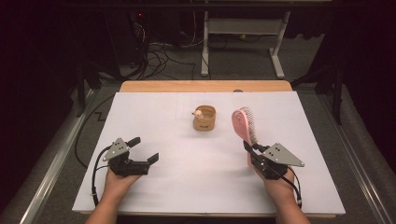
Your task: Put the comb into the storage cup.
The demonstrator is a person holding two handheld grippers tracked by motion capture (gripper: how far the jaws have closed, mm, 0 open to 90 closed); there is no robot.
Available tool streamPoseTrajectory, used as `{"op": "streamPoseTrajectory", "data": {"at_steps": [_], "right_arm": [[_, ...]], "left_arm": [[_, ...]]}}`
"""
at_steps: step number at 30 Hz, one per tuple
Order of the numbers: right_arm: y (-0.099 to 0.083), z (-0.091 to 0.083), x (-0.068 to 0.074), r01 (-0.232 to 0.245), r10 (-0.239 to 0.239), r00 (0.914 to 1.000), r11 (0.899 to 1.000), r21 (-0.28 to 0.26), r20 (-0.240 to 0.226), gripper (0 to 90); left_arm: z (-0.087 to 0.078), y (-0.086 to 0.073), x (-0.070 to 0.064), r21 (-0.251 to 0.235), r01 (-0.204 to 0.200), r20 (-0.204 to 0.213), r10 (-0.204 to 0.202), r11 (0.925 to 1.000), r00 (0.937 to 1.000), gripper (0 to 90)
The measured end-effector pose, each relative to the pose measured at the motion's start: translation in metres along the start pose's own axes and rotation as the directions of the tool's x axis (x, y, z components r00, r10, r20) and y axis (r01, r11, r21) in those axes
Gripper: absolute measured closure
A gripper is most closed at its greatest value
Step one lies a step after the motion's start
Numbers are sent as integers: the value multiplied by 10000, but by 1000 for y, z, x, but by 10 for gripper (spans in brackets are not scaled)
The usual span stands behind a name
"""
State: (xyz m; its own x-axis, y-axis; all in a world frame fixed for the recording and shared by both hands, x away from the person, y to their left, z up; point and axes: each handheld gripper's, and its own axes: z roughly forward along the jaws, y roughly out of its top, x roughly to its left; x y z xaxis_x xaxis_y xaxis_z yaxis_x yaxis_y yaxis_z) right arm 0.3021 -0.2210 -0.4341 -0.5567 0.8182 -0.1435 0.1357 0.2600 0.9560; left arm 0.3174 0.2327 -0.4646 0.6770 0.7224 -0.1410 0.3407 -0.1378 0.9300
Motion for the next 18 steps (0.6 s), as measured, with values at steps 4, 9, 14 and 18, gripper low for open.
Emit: {"op": "streamPoseTrajectory", "data": {"at_steps": [4, 9, 14, 18], "right_arm": [[0, -1, -3, -314, 313, 9995, 9993, -201, -37, 815], [-2, -2, -7, -683, 681, 9977, 9971, -339, -53, 815], [-4, -4, -12, -1156, 1147, 9932, 9916, -577, -184, 814], [-5, -3, -14, -1397, 1386, 9901, 9880, -665, -213, 815]], "left_arm": [[0, 0, 1, -32, 18, -2, -18, 10000, 10000, 0], [0, 0, 1, -44, 96, 26, -96, 9999, 10000, 0], [0, -1, 0, 21, 84, 4, -84, 10000, 10000, 0], [1, -1, 2, 20, 140, -60, -140, 9999, 9999, 0]]}}
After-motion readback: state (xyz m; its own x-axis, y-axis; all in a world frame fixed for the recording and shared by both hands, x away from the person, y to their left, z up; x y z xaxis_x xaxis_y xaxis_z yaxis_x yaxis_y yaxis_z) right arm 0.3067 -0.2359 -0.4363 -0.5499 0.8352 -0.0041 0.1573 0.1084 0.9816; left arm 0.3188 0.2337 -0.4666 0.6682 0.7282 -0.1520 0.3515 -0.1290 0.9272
